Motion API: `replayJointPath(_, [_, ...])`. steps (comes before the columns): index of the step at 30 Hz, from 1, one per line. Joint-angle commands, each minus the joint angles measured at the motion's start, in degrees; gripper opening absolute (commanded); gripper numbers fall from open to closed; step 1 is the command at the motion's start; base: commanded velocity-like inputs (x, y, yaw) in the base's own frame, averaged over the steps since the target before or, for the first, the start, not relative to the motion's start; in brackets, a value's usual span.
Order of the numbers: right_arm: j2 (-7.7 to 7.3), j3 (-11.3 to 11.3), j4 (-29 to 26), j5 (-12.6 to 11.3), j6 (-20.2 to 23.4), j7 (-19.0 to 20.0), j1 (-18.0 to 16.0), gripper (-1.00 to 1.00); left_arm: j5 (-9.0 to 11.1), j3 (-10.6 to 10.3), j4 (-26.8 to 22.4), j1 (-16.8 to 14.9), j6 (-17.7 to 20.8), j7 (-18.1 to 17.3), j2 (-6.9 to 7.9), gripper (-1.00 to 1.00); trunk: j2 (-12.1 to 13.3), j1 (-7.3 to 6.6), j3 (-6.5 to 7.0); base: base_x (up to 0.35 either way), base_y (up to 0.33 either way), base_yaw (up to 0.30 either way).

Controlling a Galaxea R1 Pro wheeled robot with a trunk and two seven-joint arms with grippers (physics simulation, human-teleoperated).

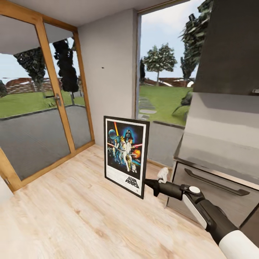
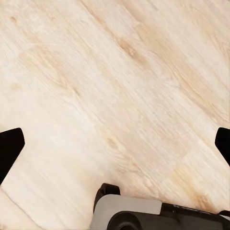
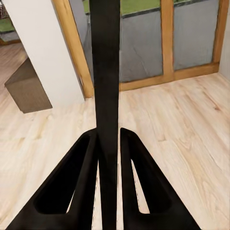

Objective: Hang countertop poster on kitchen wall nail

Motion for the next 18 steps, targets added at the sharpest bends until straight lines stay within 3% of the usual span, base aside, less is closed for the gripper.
replayJointPath(1, [-0.04, 0.11, -0.03, -0.74, 0.61, 0.1, -0.08, -1.0, 0.27, 0.08, -0.04, -0.01, 0.19, -0.26, -0.01, 1.0, -0.12, 0.06, -0.12, 0.183, 0.314, 0.128])
replayJointPath(18, [0.03, 0.18, -0.03, -0.74, 0.31, 0.1, -0.08, -1.0, 0.27, 0.13, -0.04, -0.01, 0.19, -0.26, -0.01, 1.0, -0.12, 0.06, -0.12, 0.175, 0.319, 0.019])
